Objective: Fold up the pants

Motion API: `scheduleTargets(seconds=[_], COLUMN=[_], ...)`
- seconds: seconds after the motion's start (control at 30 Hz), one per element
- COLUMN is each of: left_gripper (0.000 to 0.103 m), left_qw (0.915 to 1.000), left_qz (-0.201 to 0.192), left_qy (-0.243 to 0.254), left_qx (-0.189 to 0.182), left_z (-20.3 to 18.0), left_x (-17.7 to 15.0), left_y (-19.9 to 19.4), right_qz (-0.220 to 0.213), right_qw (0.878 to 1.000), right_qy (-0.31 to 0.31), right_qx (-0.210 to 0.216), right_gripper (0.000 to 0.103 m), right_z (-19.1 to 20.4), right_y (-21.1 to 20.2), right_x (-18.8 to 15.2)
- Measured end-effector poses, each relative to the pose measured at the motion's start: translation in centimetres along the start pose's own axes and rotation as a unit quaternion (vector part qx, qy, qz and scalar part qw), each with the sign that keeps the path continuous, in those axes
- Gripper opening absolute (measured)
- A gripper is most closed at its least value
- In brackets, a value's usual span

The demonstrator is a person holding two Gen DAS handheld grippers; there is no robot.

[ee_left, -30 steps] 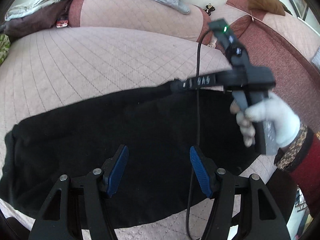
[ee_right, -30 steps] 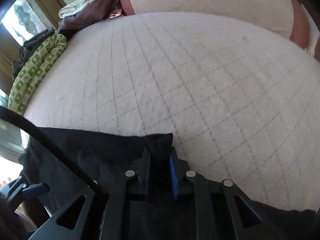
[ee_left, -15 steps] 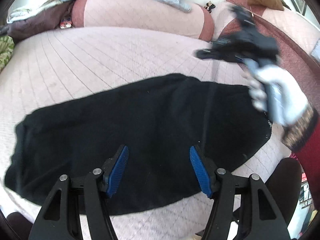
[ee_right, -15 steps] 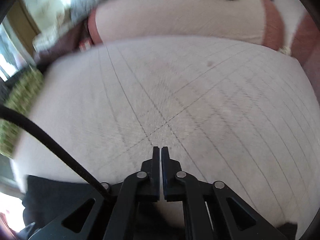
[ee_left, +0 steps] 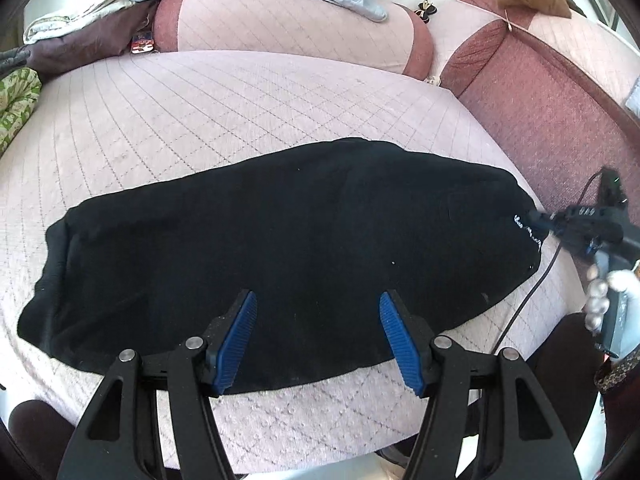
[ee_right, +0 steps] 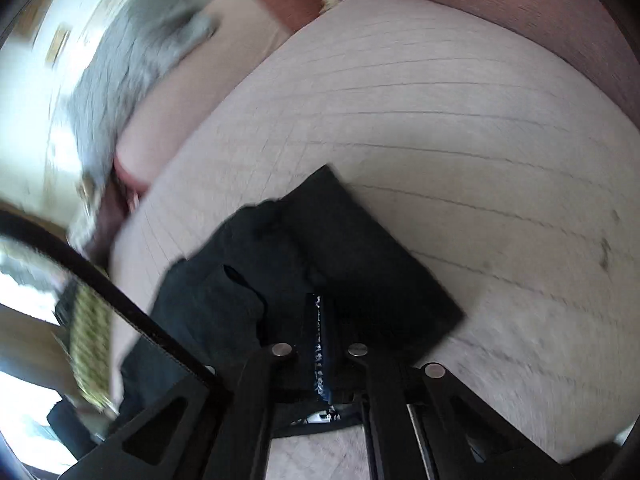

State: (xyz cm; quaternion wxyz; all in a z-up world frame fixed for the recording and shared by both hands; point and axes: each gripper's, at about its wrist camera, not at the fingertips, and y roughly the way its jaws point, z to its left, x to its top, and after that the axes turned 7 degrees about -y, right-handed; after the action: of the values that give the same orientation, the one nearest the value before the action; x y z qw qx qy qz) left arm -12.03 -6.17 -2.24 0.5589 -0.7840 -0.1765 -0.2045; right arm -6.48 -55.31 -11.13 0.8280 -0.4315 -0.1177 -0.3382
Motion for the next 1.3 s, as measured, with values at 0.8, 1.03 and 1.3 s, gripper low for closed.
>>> scheduleTargets(seconds=[0.8,1.03,1.3], left_gripper=[0.066,0.067,0.042], left_qw=[0.9744,0.9733,0.9765], left_qz=[-0.059,-0.047,-0.078], left_qy=[-0.208,-0.205,-0.200], left_qx=[0.061,0.091,0.022], left_z=[14.7,16.6,16.2], left_x=[0.7,0.8,-1.0], left_y=[-5.6,-3.0,-1.6], right_qz=[0.007,0.075,0.150], right_qw=[0.986,0.968,0.925], right_qy=[-0.155,-0.212,-0.309], right_qx=[0.065,0.113,0.163], right_gripper=[0.058,0.058,0.064], right_z=[11.0,17.0,27.8], right_y=[1.0,4.0,9.2], right_x=[-2.0,-6.2,-7.6])
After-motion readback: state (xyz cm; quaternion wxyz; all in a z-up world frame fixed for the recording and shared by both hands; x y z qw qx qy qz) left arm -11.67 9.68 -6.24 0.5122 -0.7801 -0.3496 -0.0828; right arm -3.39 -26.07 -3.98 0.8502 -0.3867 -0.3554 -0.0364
